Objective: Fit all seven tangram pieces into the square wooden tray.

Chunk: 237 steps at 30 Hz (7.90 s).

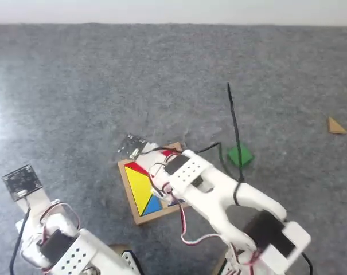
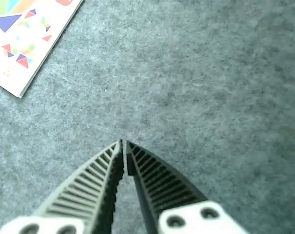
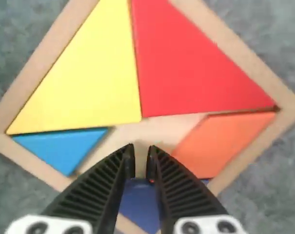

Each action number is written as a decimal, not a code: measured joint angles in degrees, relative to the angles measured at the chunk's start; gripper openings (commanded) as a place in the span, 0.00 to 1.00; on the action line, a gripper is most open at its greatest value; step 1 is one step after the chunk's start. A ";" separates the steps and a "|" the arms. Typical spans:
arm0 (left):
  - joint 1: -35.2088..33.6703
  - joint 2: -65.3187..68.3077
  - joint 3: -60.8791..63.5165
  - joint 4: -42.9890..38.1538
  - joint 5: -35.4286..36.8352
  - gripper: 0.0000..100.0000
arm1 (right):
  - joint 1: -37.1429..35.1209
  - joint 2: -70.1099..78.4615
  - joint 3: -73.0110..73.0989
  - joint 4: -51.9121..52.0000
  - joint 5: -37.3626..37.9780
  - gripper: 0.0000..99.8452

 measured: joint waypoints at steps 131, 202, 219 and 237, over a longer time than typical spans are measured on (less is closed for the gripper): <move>0.00 0.00 0.00 0.00 0.00 0.02 | -6.59 1.76 -5.36 7.30 -2.64 0.04; 0.00 0.00 0.00 0.00 0.00 0.01 | -8.00 14.15 -17.32 17.32 15.38 0.22; 0.00 0.00 0.00 0.00 0.00 0.01 | -3.96 16.18 -21.19 20.04 15.30 0.01; 0.00 0.00 0.00 0.00 0.00 0.02 | -3.69 10.99 -25.58 30.77 11.34 0.01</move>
